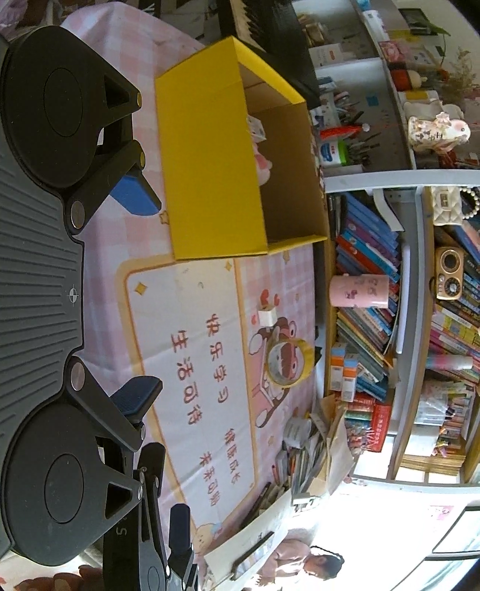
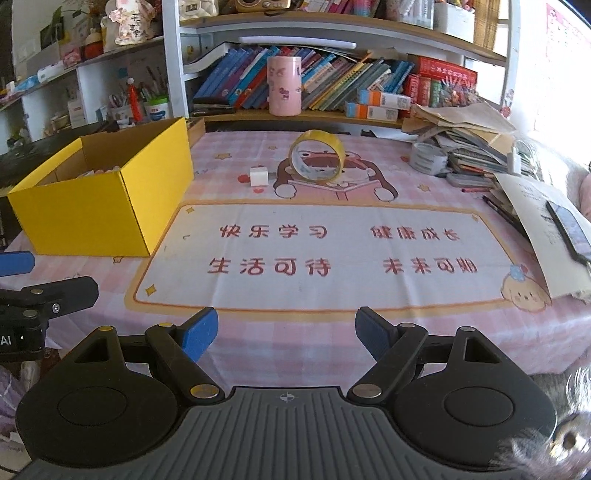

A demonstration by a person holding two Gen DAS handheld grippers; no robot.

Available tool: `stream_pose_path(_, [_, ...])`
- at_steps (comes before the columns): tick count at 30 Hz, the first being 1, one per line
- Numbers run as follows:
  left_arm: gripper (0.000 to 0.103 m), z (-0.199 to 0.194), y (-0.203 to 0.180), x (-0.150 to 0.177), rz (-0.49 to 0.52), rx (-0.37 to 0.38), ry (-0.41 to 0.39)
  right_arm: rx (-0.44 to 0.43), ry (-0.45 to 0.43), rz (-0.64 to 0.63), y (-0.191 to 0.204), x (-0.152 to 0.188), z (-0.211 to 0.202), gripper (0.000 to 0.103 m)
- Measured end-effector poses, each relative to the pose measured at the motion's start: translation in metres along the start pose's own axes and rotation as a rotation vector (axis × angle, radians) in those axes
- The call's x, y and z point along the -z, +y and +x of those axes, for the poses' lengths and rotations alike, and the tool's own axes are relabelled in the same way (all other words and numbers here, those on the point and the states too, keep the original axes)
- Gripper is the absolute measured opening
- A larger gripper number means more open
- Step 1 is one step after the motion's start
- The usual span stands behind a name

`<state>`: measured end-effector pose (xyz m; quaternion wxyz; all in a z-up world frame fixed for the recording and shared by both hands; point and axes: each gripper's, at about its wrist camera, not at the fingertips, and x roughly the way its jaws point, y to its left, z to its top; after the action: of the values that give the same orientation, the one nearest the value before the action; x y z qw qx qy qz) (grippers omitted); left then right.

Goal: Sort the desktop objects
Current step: 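Withdraw both open tools from the box toward the tape roll and plug, then grasp the white plug with the left tool while the right tool grasps the yellow tape roll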

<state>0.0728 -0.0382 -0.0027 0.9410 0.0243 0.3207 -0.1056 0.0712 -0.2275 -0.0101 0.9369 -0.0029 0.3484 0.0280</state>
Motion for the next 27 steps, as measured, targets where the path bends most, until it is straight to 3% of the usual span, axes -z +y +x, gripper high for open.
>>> stream_pose_path(18, [0.096,0.066,-0.045,-0.042,-0.049,-0.007,0.013,-0.037,0.037,-0.044,-0.061,-0.049,0.056,0.080])
stream_pose_path(27, [0.096,0.094,-0.070,-0.061,-0.068,-0.053,0.025,-0.068,0.069,-0.014,-0.101,-0.067,0.087,0.080])
